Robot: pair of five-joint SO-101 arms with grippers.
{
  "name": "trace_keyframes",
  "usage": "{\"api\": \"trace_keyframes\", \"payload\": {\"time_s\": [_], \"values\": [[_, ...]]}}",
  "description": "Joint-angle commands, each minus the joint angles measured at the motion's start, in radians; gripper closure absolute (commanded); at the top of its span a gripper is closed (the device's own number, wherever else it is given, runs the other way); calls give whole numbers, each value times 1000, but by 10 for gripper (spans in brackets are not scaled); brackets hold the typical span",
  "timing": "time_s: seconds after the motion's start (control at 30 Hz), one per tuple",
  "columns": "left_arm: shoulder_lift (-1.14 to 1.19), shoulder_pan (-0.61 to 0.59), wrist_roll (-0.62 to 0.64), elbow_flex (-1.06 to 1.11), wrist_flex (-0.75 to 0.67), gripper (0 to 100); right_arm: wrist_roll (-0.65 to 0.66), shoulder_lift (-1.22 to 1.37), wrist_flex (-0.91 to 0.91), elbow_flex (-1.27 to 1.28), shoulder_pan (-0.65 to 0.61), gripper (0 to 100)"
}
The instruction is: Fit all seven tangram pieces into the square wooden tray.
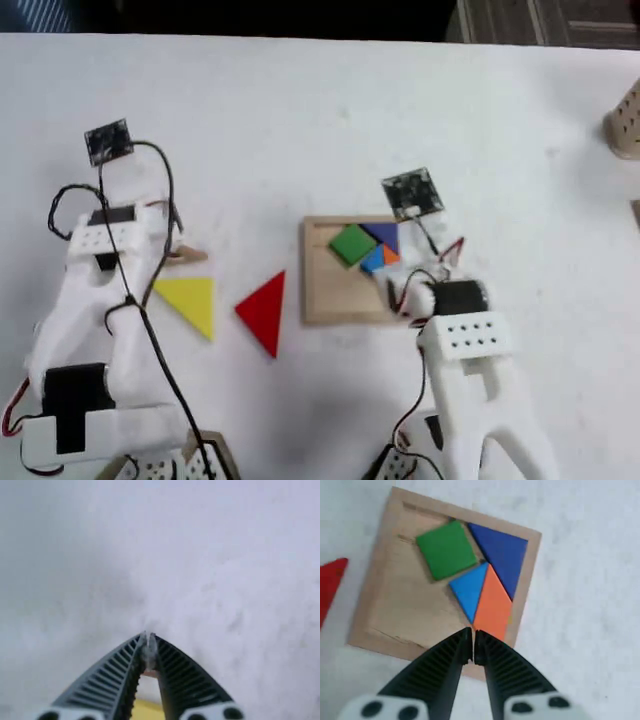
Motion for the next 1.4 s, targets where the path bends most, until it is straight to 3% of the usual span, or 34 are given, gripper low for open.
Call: {"api": "trace_keyframes", "payload": {"time_s": [0.0, 0.13, 0.5, 0.8, 1.0, 1.17, 1.37], "values": [[-51, -18, -38, -6, -44, 977, -54, -16, -74, -54, -85, 981], [-51, -16, -41, -6, -44, 977, -84, 76, -183, -54, -151, 981], [-51, -15, -43, -9, -44, 977, -77, 473, -639, -91, -162, 981], [-51, -13, -43, -5, -86, 977, -77, 716, -565, -331, -160, 981], [-51, -13, -43, -5, -86, 977, -71, 858, -412, -479, -156, 981], [-51, -13, -43, -5, -86, 977, 72, 878, -257, -537, -148, 981], [-50, -12, -43, -5, -86, 977, 71, 872, -245, -539, -131, 981]]}}
